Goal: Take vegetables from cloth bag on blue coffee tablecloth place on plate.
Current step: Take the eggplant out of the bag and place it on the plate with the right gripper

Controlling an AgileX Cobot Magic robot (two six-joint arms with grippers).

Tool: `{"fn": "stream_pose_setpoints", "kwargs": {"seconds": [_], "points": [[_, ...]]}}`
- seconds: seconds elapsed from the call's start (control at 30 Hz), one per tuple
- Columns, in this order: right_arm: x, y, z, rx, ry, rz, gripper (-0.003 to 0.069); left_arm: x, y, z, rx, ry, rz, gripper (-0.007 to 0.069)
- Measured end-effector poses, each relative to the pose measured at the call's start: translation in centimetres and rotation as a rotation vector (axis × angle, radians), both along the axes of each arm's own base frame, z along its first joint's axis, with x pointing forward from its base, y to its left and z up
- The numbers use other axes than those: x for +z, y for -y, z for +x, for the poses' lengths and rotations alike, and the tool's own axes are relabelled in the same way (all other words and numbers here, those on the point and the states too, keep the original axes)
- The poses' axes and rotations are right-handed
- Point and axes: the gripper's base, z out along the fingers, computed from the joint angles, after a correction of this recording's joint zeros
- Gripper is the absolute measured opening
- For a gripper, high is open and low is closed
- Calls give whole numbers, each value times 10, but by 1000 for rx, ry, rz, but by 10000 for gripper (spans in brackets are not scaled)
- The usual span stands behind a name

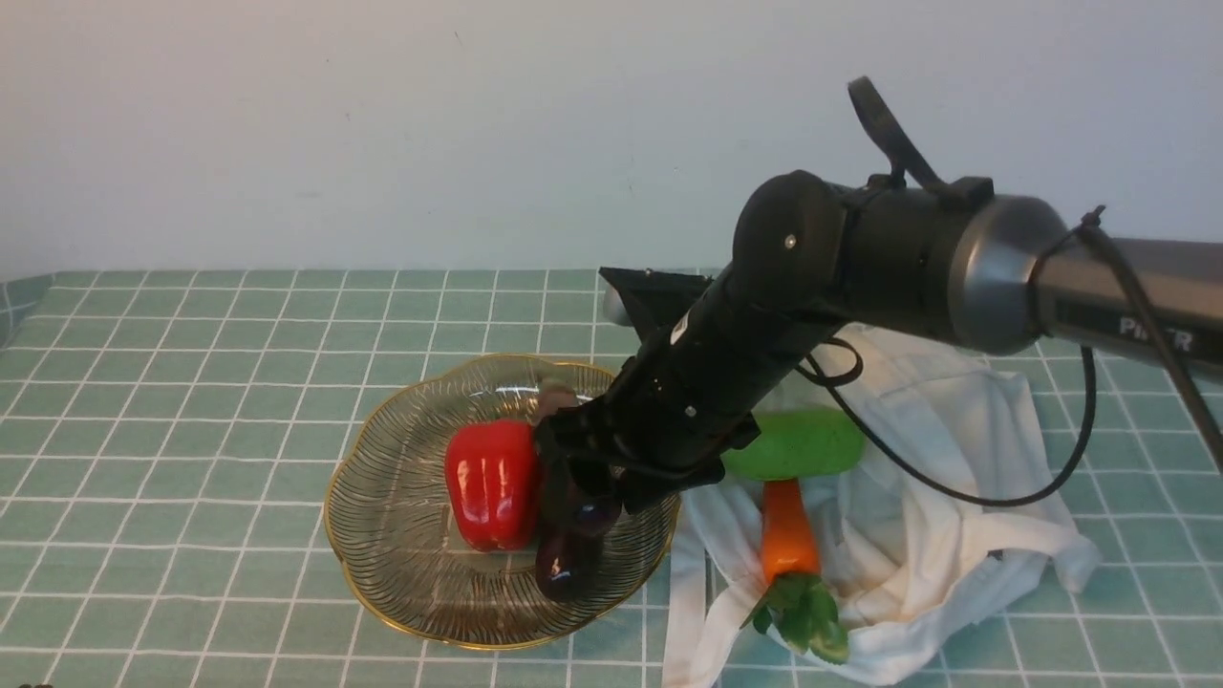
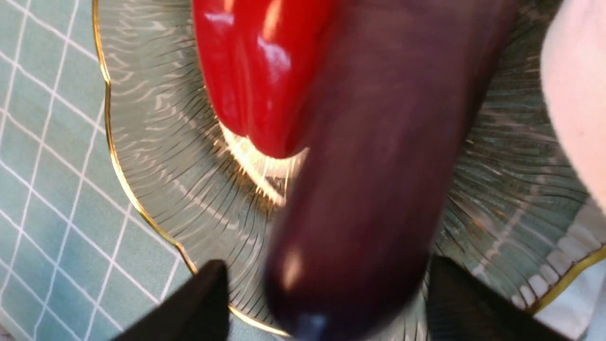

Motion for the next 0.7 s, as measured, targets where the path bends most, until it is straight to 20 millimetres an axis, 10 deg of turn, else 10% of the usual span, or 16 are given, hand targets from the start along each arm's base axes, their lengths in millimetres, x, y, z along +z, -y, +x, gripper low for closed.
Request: {"fn": "stream_pose_setpoints", "kwargs": {"seconds": [0.37,0.7], "points": [[54,-6,3,134,8,-3,689,0,0,0,0,0,0,-5],[155,8,-9,141,269,81,472,0,0,0,0,0,0,-5]]}}
